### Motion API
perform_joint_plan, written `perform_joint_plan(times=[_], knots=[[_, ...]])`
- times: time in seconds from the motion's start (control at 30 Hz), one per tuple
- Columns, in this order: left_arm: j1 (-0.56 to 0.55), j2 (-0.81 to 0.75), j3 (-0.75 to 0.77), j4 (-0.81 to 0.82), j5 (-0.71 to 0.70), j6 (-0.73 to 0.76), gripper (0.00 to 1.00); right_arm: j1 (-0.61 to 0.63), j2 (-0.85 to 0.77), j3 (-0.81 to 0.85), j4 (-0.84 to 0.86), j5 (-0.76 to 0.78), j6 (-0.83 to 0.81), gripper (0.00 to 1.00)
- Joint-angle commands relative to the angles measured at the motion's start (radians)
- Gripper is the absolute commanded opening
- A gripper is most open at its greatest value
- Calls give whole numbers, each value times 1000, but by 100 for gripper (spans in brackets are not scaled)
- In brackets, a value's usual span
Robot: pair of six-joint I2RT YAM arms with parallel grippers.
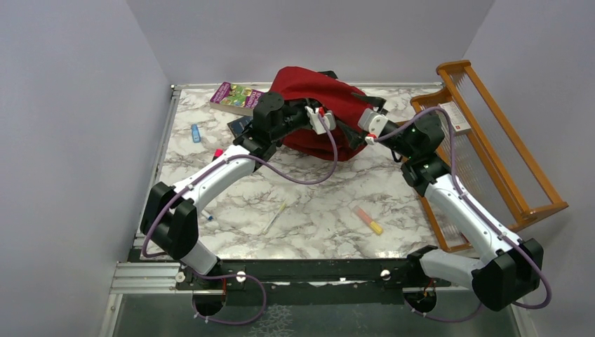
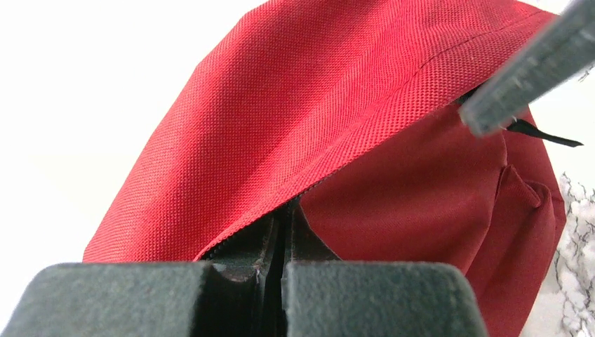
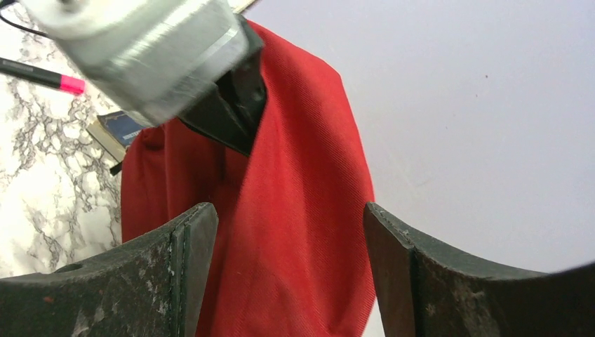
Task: Pack the student bag
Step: Adjust the student bag at the center of the board.
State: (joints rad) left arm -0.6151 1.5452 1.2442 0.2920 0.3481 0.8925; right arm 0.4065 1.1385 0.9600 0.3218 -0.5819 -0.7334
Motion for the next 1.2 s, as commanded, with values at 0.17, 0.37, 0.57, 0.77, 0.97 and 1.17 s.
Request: perform_joint_plan(times=[0.17,0.37,0.57,0.77,0.97,1.17], knots=[[6,22,80,45,58,-49,0,86,45,-8,70,141,-166,80],[6,-3,51,45,82,-53,0,100,112,15,174,277,-201,74],[6,-44,-13,45,87,-62,0,100,143,79,186,311,-143,56],[6,-87,-90,45,53,-67,0,100,145,104,169,313,-85,44],[6,-129,-155,45,49,-83,0,100,178,167,104,351,-16,31],[6,-176,-195,47,48,-115,0,100,256,293,37,449,93,9]])
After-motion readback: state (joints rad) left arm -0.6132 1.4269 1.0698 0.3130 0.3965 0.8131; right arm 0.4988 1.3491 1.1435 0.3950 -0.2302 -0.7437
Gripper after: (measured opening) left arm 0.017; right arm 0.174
